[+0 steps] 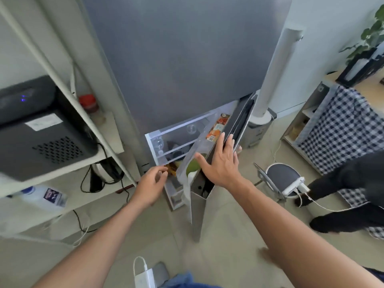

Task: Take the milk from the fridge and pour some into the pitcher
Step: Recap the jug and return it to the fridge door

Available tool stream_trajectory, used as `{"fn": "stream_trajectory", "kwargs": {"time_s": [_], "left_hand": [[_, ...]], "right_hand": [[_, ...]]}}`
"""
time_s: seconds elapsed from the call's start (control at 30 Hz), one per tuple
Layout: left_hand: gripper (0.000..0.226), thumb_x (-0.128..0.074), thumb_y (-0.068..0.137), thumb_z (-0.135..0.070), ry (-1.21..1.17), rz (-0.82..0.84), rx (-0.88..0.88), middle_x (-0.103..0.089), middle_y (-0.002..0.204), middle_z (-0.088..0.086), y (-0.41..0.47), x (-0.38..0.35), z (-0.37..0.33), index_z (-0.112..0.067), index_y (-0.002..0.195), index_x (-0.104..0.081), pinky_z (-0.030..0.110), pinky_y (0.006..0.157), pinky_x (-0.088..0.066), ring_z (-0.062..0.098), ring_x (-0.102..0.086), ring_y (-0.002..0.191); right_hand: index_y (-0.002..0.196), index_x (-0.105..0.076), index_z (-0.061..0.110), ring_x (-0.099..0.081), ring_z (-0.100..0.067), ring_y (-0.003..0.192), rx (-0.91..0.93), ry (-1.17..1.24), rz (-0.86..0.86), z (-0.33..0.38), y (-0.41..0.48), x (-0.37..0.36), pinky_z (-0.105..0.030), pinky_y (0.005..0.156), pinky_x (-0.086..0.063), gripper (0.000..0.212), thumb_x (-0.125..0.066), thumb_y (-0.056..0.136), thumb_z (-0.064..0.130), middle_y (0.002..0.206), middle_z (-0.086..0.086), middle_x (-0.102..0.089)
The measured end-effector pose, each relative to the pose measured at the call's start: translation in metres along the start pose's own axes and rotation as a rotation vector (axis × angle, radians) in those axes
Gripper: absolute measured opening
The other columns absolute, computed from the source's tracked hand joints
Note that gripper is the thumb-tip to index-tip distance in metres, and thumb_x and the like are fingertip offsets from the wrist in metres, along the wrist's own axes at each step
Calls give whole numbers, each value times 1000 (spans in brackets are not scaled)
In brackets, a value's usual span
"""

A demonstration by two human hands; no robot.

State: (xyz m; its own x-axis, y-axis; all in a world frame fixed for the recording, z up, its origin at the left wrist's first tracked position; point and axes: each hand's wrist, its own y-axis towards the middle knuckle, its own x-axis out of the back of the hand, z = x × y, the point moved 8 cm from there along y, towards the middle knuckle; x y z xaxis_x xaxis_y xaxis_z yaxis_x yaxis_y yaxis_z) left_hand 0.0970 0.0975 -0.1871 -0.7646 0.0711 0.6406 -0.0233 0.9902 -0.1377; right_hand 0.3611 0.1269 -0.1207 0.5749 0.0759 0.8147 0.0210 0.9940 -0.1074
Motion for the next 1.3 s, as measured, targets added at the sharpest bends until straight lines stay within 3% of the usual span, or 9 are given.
{"fn": "stream_trajectory", "kwargs": {"time_s": [0.1,0.3,0.4,0.53,0.8,0.97,1.13,1.2,1.3], "left_hand": [[29,-57,115,-39,-4,-55,13,-63,152,-13,-6,28,11,-29,138,-72,41,116,-52,10,-64,133],[33,-56,115,-35,34,-161,44,-61,154,-18,-21,67,18,-25,144,-69,35,113,-49,2,-60,126],[33,-56,115,-32,41,-205,25,-64,153,-13,-22,81,16,-22,144,-69,36,118,-47,6,-60,136],[33,-56,115,-31,52,-218,-13,-62,157,-12,-19,92,7,-22,144,-68,25,115,-41,7,-58,143],[46,-48,117,-39,158,-189,-52,-47,172,-16,-14,109,-12,-26,161,-55,23,121,-31,6,-42,158],[65,-42,118,-45,264,-89,-57,-21,184,-12,-2,102,-22,-24,177,-29,38,137,-21,9,-17,171],[75,-39,117,-52,429,31,-22,3,188,-5,14,80,-30,-29,181,-7,50,135,-28,19,3,174],[78,-39,117,-52,494,35,0,6,188,3,19,75,-36,-24,181,-4,50,132,-35,23,4,174],[79,-41,117,-48,611,-45,41,-4,186,21,26,70,-53,-7,178,-13,45,133,-32,33,-6,173]], "right_hand": [[174,22,17,22,-27,169,43,-2,13,19,8,-11,-52,137,5,111,-31,104,85,182,-13,26],[176,7,8,20,-30,170,110,-102,130,47,23,-38,-52,138,2,99,-24,110,75,186,-9,14],[178,-3,13,19,-35,170,196,-197,189,61,29,-49,-54,137,0,89,-21,112,71,186,0,10],[179,-7,18,15,-37,170,259,-296,183,80,50,-56,-54,137,-3,82,-21,114,67,187,5,0],[179,-4,19,17,-32,171,187,-404,247,102,80,-64,-54,138,-4,92,-21,109,76,186,9,7],[179,2,21,15,-29,171,188,-420,263,102,76,-67,-54,138,-6,97,-28,107,80,185,10,15],[178,4,23,14,-28,172,174,-404,273,101,75,-67,-54,138,-8,100,-33,105,81,184,11,18],[178,4,24,13,-27,172,174,-391,271,101,76,-68,-54,138,-9,100,-34,105,81,184,11,19],[178,5,24,11,-27,172,173,-376,262,100,76,-69,-54,138,-10,101,-37,106,80,183,12,20]]}}
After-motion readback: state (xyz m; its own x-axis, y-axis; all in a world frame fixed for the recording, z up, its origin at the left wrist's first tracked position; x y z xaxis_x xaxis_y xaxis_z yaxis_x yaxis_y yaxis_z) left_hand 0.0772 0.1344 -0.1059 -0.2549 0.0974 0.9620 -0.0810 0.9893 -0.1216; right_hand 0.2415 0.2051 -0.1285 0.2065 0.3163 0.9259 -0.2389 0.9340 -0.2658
